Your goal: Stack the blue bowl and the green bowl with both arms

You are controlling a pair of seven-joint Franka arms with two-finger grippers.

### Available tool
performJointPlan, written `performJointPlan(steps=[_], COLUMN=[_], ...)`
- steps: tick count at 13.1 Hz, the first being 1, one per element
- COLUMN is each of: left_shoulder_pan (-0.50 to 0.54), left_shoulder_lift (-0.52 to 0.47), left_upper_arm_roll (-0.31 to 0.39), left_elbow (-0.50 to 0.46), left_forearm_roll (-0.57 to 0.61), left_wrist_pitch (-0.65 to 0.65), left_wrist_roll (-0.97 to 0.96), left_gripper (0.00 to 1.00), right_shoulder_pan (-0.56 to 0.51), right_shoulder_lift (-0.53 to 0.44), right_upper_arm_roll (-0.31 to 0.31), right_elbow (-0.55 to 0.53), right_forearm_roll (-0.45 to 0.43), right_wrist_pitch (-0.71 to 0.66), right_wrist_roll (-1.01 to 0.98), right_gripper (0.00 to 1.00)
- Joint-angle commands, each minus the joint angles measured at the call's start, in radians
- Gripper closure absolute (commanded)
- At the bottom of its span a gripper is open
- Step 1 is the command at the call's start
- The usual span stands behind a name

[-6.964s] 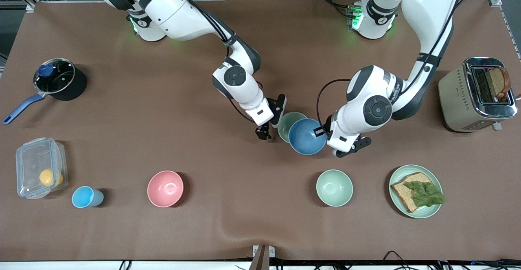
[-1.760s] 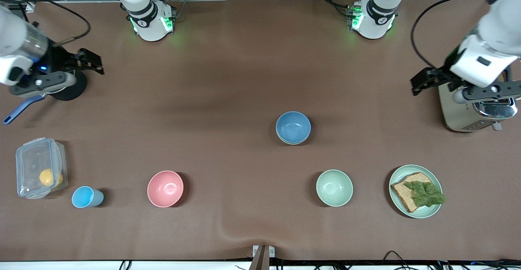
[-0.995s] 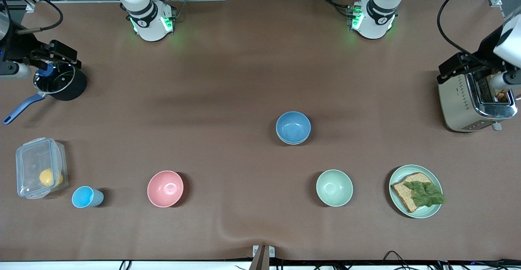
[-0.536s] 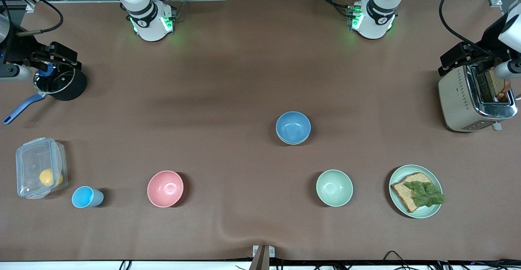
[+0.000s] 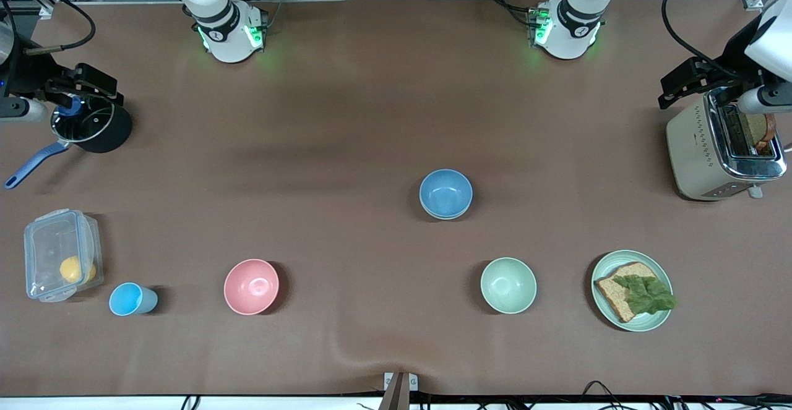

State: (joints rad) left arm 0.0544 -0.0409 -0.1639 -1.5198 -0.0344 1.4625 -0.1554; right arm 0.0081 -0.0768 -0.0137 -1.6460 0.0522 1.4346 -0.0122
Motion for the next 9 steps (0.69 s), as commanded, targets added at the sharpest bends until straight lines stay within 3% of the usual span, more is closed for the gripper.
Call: performJointPlan(steps=[1, 9], left_shoulder_pan=[0.002, -0.002], left_shoulder_lift=[-0.016, -0.005], left_upper_arm_roll=[-0.002, -0.022], left_elbow=[0.006, 0.009], left_forearm_roll=[-0.013, 0.039], left_wrist_pitch=[-0.027, -0.036], left_wrist_roll=[0.007, 0.007], left_gripper=[0.0, 0.0], right_shoulder_pan=[0.0, -0.005], right_shoulder_lift=[0.011, 0.012], right_upper_arm_roll=[-0.002, -0.006], right_elbow=[0.022, 0.023], right_forearm_roll=[0.009, 0.009], right_wrist_pitch=[-0.02, -0.023], right_wrist_roll=[-0.003, -0.003], right_gripper=[0.0, 0.0])
